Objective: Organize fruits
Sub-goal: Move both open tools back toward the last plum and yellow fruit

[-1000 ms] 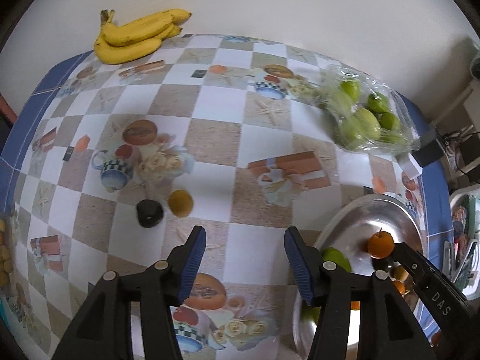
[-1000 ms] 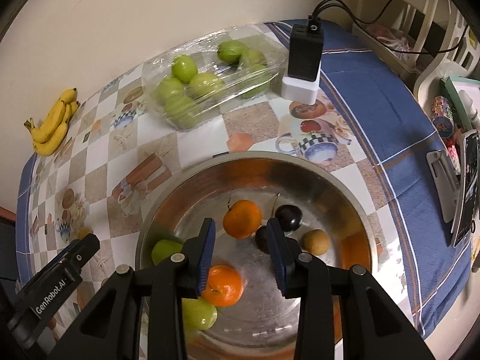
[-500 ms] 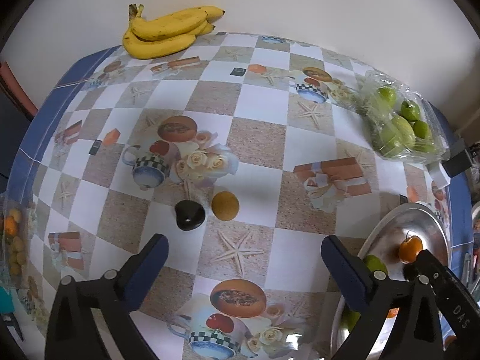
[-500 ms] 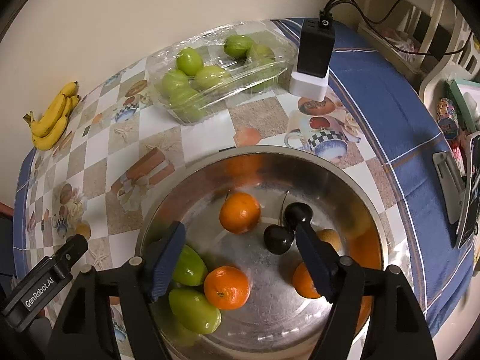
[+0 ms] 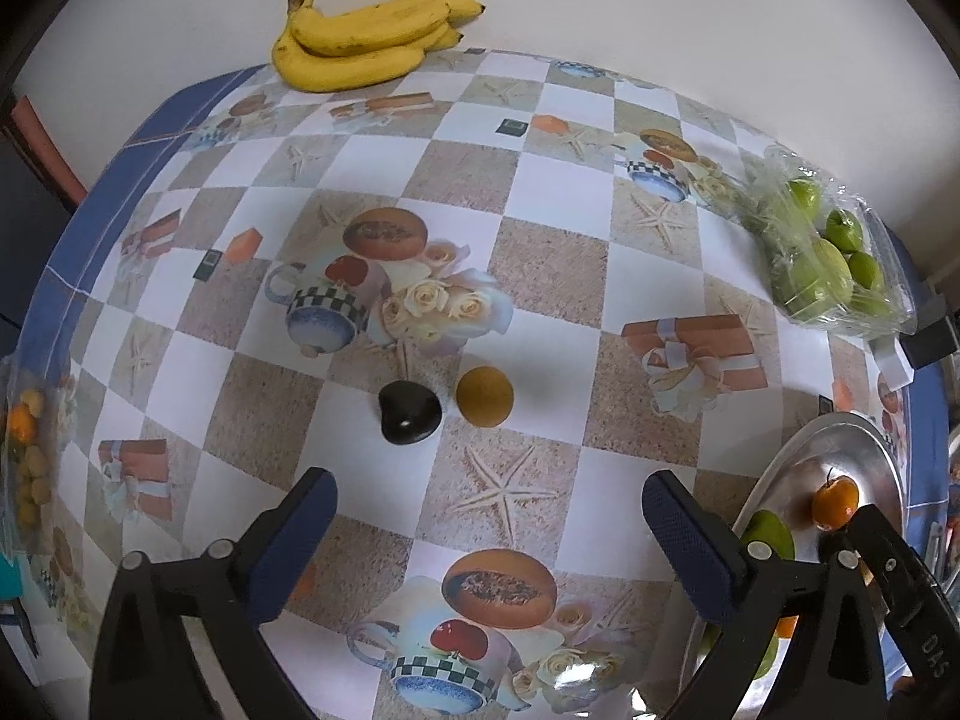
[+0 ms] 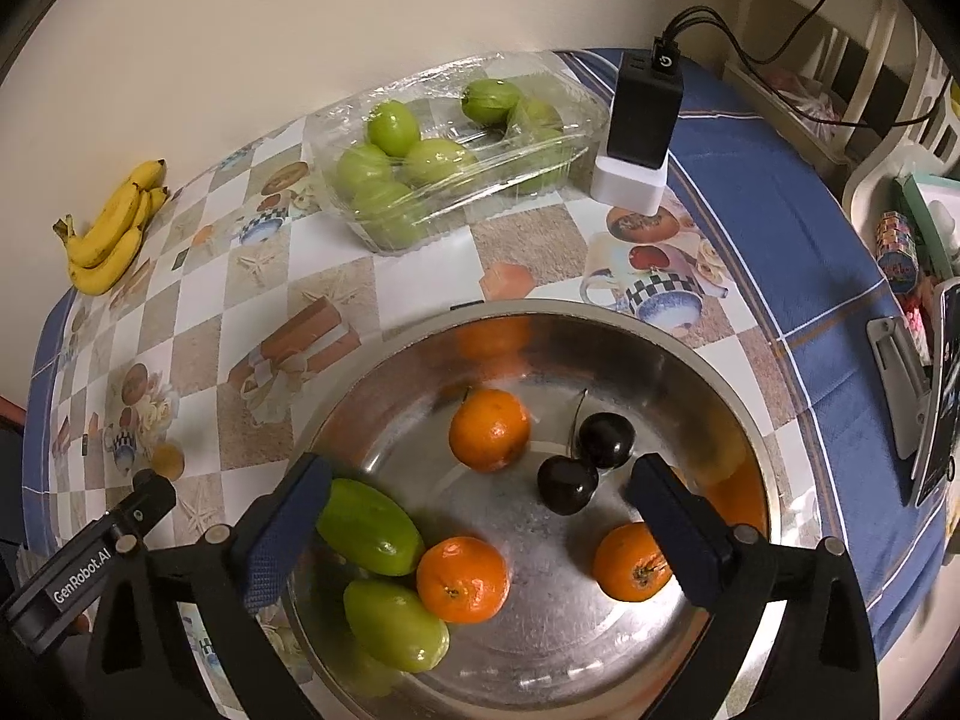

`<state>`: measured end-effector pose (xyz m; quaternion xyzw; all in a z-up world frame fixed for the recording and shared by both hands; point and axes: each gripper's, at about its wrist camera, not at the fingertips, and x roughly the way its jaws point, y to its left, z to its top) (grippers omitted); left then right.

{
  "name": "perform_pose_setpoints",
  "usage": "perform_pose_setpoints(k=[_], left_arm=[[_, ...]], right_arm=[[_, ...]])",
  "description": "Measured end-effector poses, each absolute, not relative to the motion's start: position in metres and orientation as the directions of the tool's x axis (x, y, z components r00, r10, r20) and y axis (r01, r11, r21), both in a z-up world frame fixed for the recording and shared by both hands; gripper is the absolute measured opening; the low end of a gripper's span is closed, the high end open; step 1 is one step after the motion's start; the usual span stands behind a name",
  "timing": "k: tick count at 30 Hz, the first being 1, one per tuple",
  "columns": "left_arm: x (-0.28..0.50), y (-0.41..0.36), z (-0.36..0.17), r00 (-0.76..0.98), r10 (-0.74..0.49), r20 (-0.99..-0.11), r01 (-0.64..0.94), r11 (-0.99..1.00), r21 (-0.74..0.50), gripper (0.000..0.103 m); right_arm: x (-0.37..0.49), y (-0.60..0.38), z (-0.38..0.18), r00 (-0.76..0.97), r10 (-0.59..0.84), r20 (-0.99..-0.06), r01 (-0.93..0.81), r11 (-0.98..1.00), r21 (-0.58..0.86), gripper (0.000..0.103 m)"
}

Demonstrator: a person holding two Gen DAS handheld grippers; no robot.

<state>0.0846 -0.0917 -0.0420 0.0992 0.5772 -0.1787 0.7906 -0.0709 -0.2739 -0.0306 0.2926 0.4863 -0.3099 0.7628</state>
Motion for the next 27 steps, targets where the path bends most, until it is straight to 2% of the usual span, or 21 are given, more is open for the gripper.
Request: perform_pose_setpoints(k=[27], left_arm=[[0.104, -0.063, -0.039, 0.284, -0.177, -0.942, 0.353, 0.933, -0.069, 0.103]], right_arm=[[-0.055, -0.254, -0.021, 0.441, -0.186, -0.878, 0.677, 0.712, 0.189, 0.100]])
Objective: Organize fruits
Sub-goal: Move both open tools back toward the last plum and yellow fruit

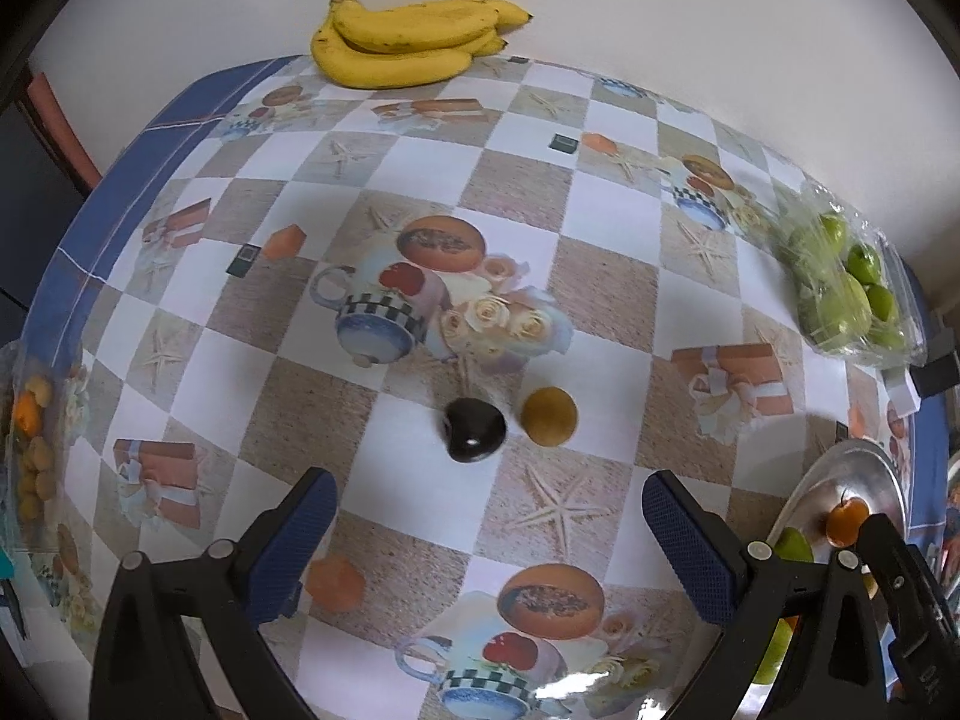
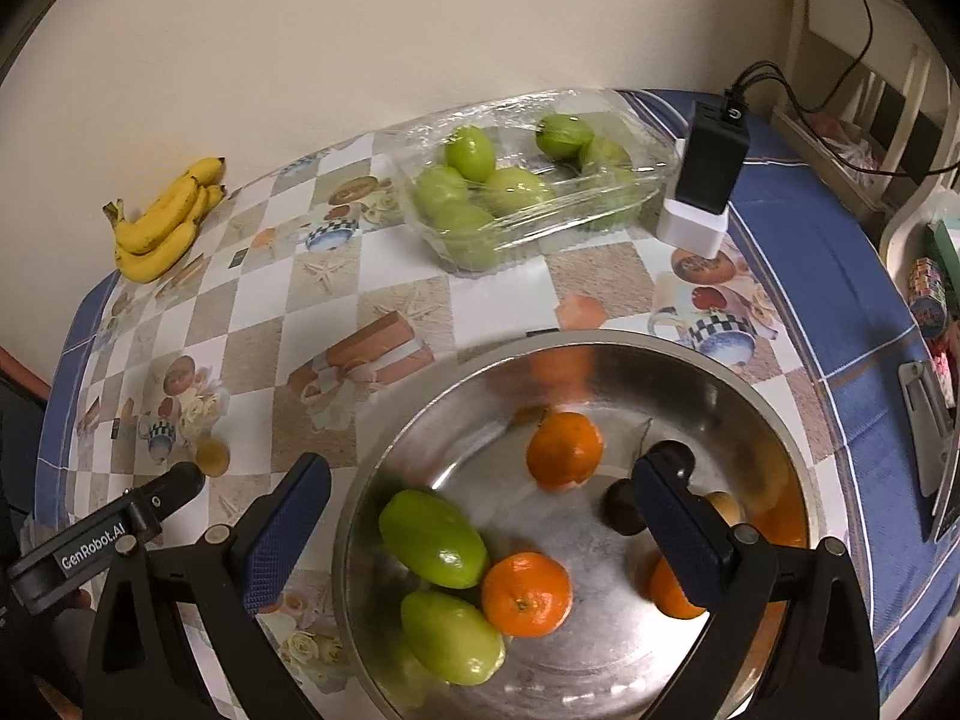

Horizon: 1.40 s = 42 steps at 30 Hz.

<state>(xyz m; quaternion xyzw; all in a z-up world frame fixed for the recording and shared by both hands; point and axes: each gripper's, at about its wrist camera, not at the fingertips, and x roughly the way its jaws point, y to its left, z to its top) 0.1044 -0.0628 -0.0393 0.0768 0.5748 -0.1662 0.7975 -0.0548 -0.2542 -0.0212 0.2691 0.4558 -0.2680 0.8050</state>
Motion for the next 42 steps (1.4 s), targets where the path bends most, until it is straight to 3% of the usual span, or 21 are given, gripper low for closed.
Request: perform_pose_setpoints(k=[24, 36, 42], left_arm=[[0.138, -0.011, -0.035, 0.345, -0.277, -0.897, 0.296, 0.939, -0.176, 0.103], [0.146, -0.004, -0.023, 0.417, -0.261, -0.870, 0.310, 0.941, -0.134, 0.103], [0.152, -0.005, -0.025, 0.389, -0.303, -0.870, 0.294, 0.936, -0.194, 0.102]], right_arm=[[-0.003, -0.199, -0.025, 0.505, -0.100, -0.857, 0.551, 0.802, 0.231, 0.100], [0.023, -0.174, -0.028, 0.535, -0.082, -0.841, 0.486, 0.844, 0.227, 0.100], [0.037, -0.164, -0.029, 0.566, -0.054, -0.822, 0.461, 0.848, 0.262, 0.099]])
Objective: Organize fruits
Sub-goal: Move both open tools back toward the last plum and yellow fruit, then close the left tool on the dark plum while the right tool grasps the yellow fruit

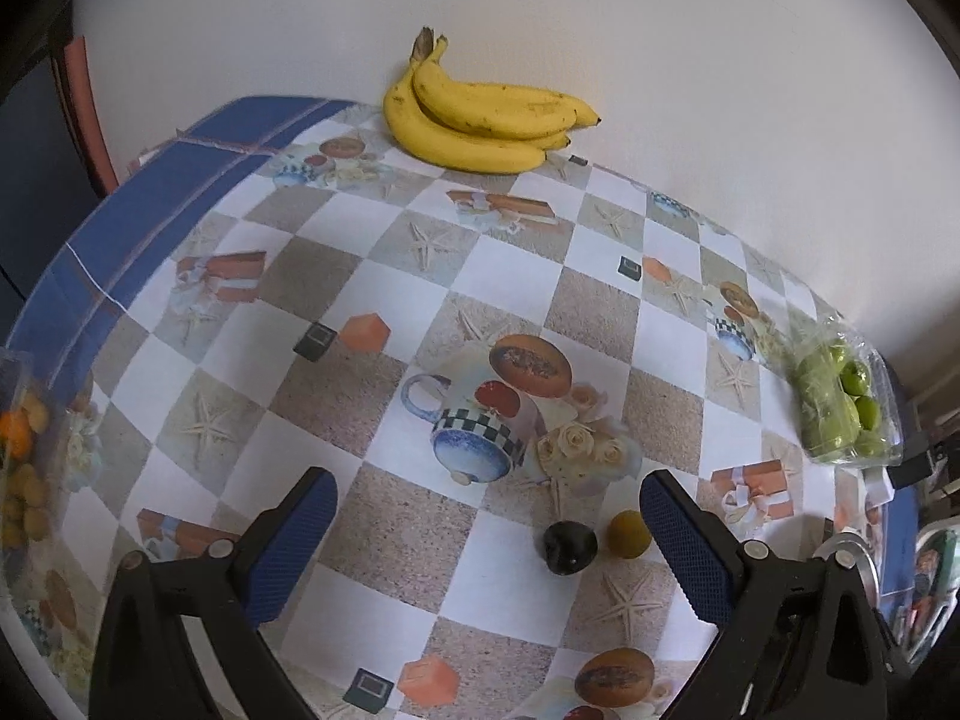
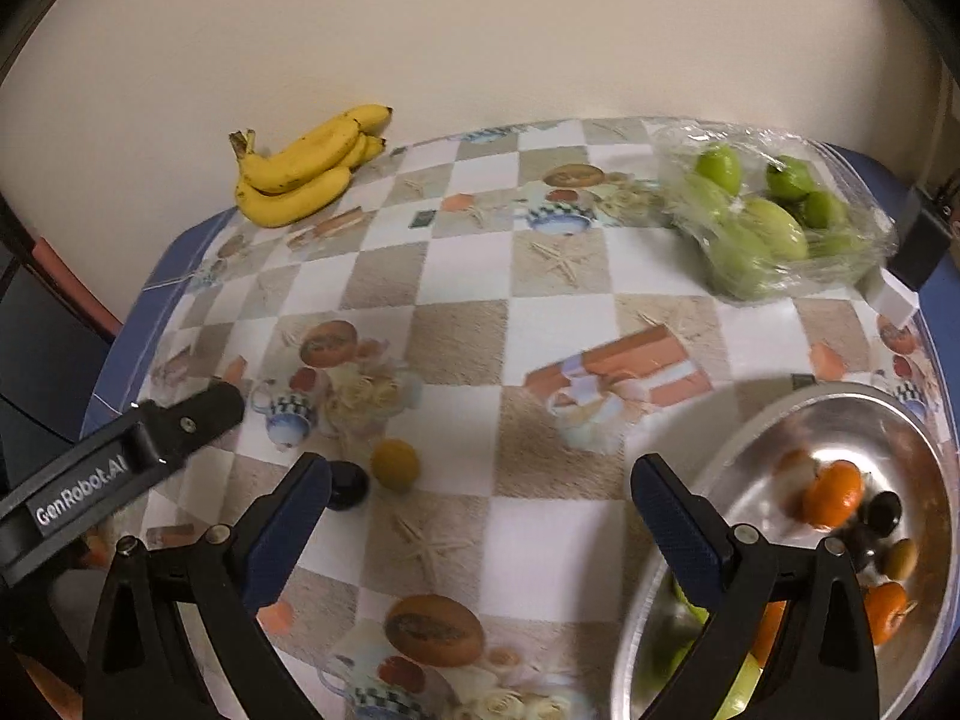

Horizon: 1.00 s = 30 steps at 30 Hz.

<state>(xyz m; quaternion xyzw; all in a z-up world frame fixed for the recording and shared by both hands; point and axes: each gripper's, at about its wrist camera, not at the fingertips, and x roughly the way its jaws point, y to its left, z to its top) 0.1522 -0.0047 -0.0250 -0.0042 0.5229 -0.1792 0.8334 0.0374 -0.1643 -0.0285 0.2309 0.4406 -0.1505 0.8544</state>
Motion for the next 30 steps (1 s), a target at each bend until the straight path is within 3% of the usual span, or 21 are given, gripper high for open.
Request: perform_pose_setpoints(k=[4, 10, 20, 30], left_arm=[[0.154, -0.007, -0.035, 0.359, -0.305, -0.882, 0.283, 0.936, -0.208, 0.096], [0.158, -0.010, -0.048, 0.321, -0.307, -0.896, 0.264, 0.938, -0.226, 0.085], [0.169, -0.009, -0.066, 0.263, -0.309, -0.914, 0.208, 0.943, -0.259, 0.067], [0.173, -0.008, -0.073, 0.241, -0.307, -0.921, 0.183, 0.946, -0.267, 0.062]], right_arm=[[0.044, -0.161, -0.035, 0.557, -0.046, -0.829, 0.459, 0.849, 0.261, 0.076], [0.052, -0.161, -0.047, 0.550, 0.007, -0.835, 0.456, 0.835, 0.307, 0.059], [0.071, -0.153, -0.059, 0.541, 0.053, -0.839, 0.432, 0.839, 0.332, 0.047], [0.082, -0.146, -0.066, 0.532, 0.076, -0.843, 0.422, 0.839, 0.342, 0.042]])
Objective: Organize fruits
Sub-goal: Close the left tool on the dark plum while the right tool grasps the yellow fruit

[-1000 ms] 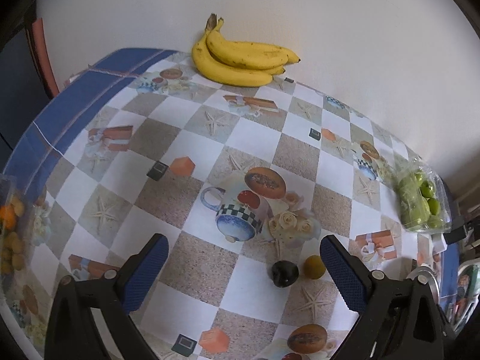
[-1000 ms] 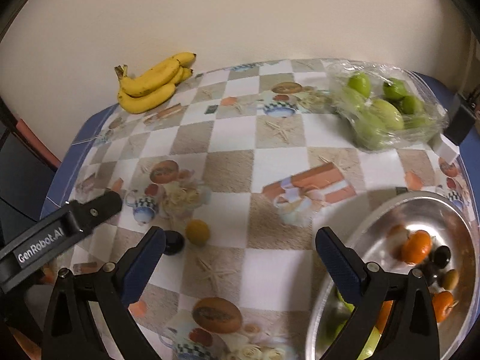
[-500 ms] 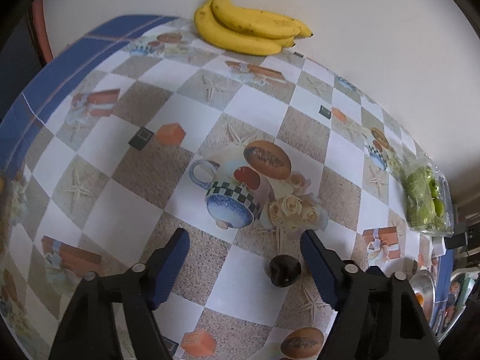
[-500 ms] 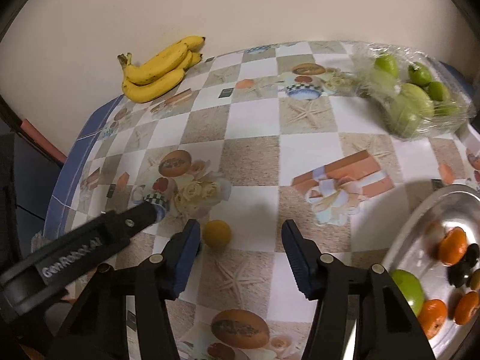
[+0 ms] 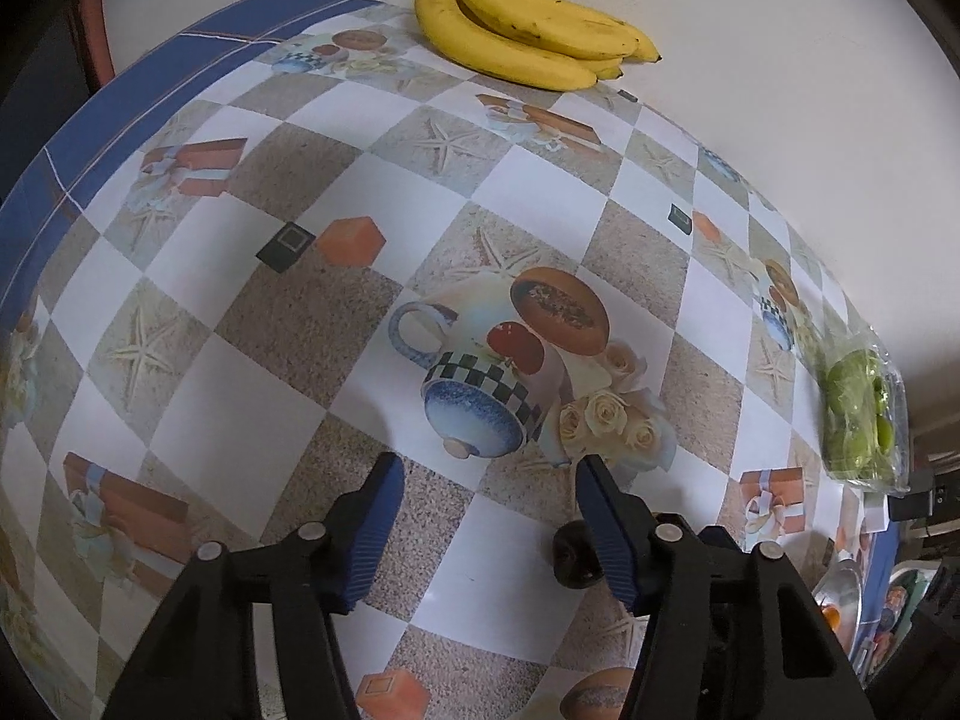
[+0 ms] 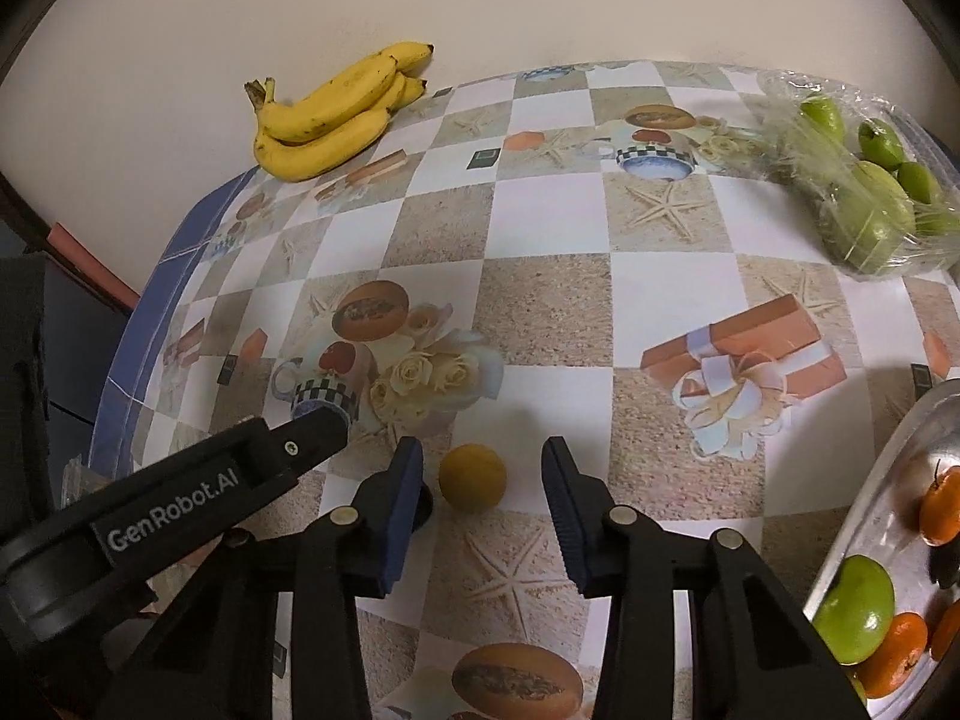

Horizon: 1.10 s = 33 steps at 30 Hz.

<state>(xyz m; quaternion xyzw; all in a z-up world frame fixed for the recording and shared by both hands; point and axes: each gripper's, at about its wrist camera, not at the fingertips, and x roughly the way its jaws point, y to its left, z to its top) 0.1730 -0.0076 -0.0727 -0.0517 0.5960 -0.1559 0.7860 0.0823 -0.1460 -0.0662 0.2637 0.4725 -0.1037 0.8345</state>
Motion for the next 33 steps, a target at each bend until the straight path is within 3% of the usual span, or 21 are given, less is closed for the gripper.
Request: perform_pose_setpoints(k=[11, 25, 33], left_arm=[[0.173, -0.005, -0.074, 0.232, -0.307, -0.923, 0.165, 0.948, -0.274, 0.061], [0.169, -0.013, -0.072, 0.215, -0.331, -0.919, 0.186, 0.938, -0.294, 0.061], [0.161, -0.033, -0.071, 0.188, -0.354, -0.916, 0.248, 0.920, -0.304, 0.051]], right_arm=[[0.086, -0.142, -0.072, 0.525, 0.091, -0.846, 0.426, 0.833, 0.354, 0.027], [0.071, -0.154, -0.062, 0.526, 0.074, -0.847, 0.468, 0.807, 0.361, 0.026], [0.050, -0.174, -0.061, 0.503, 0.057, -0.862, 0.523, 0.775, 0.356, 0.026]])
